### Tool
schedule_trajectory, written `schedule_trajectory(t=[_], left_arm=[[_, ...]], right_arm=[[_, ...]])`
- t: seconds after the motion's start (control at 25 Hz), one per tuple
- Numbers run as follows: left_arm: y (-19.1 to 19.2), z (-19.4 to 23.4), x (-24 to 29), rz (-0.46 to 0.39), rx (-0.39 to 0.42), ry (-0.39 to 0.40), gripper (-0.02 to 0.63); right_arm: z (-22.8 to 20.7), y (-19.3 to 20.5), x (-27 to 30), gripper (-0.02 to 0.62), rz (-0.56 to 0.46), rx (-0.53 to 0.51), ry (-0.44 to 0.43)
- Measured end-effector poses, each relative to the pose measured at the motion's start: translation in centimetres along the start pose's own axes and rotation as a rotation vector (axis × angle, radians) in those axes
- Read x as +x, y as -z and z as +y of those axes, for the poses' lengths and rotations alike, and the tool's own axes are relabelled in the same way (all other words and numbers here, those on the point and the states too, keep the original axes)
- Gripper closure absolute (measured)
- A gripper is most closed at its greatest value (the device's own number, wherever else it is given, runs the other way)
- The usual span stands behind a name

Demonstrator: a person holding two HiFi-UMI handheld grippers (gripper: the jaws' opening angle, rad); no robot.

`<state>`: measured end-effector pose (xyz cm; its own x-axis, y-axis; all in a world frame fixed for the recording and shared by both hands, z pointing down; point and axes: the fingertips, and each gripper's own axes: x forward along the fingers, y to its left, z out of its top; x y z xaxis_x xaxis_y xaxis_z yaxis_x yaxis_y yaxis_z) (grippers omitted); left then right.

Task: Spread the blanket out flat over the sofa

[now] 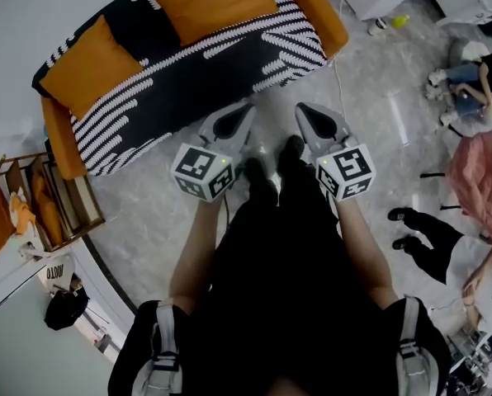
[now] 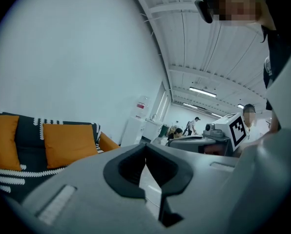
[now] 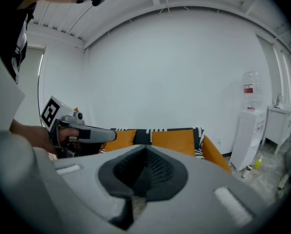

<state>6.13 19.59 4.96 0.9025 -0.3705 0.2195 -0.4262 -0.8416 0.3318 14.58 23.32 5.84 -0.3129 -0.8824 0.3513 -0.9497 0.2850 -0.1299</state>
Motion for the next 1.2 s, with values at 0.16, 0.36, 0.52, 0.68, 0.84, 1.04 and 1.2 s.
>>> schedule_trajectory(t=[0.16, 0.36, 0.52, 0.68, 0.84, 1.04, 1.2], left_arm=[[0.6, 1.6, 1.5, 0.021, -0.012, -0.006, 0.595], [0.1, 4.2, 3.7, 0.038, -0.017, -0.032, 0.595], [-0.3, 6.1, 6.4, 0.052, -0.022, -0.058, 0.595], [-0.7, 8.5, 9.7, 0.072, -0.033, -0.091, 0.595], [0.0, 11.1, 13.4, 0.100, -0.059, -0.127, 0.595], [1.7, 13.8, 17.5, 0.139, -0.088, -0.171, 0.595], [3.1, 15.7, 20.1, 0.155, -0.091, -0.199, 0.595]], right_arm=[[-1.4, 0.6, 2.0, 0.594, 0.014, 0.017, -0.003], [-3.9, 0.8, 5.5, 0.594, 0.029, 0.027, -0.025], [-7.1, 1.2, 8.3, 0.594, 0.052, 0.036, -0.047], [-10.7, 1.9, 11.5, 0.594, 0.093, 0.051, -0.077], [-14.6, 3.1, 14.8, 0.594, 0.134, 0.057, -0.111], [-18.5, 5.5, 18.7, 0.594, 0.183, 0.072, -0.161], [-20.9, 7.9, 21.5, 0.594, 0.211, 0.083, -0.194]])
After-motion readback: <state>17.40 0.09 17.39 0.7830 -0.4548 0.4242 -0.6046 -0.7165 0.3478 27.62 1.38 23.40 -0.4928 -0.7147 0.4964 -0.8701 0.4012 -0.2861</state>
